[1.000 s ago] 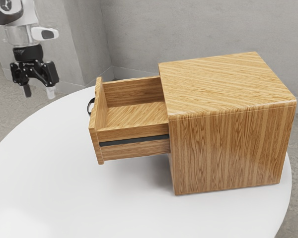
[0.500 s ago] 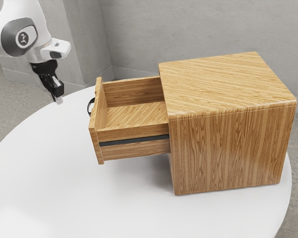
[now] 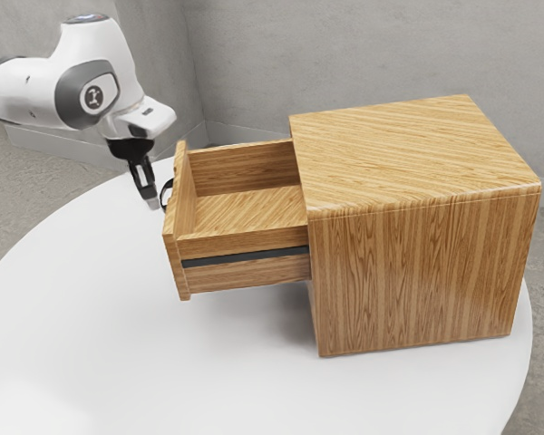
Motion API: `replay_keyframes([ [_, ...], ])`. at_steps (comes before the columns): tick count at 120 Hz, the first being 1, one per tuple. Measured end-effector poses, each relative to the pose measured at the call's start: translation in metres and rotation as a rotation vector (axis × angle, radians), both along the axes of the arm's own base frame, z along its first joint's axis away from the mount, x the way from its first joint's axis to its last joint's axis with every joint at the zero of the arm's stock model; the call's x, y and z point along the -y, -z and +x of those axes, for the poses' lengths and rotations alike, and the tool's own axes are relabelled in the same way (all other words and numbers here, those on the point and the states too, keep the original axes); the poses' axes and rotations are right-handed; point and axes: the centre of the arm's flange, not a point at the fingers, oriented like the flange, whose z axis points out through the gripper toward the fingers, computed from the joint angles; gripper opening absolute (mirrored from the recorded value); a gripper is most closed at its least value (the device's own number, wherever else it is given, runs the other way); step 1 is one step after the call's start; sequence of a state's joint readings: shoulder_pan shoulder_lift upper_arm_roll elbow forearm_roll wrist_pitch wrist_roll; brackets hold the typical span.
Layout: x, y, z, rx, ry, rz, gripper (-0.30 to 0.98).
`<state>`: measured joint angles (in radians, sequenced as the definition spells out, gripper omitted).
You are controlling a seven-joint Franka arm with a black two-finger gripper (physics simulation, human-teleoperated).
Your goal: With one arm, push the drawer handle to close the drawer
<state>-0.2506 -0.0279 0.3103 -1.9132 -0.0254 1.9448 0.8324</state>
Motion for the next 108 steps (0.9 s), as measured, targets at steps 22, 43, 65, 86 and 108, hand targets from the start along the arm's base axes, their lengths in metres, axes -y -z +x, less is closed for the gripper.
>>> replay_keyframes([
  [22, 0.012, 0.000, 0.012, 0.023, 0.068, -0.013, -0.07],
  [43, 0.020, 0.002, 0.021, 0.033, 0.111, -0.025, -0.07],
  [65, 0.048, 0.006, 0.038, 0.040, 0.177, -0.031, -0.07],
  [86, 0.089, 0.009, 0.047, 0.040, 0.253, -0.035, -0.07],
  [108, 0.109, 0.011, 0.067, 0.067, 0.280, -0.038, -0.06],
])
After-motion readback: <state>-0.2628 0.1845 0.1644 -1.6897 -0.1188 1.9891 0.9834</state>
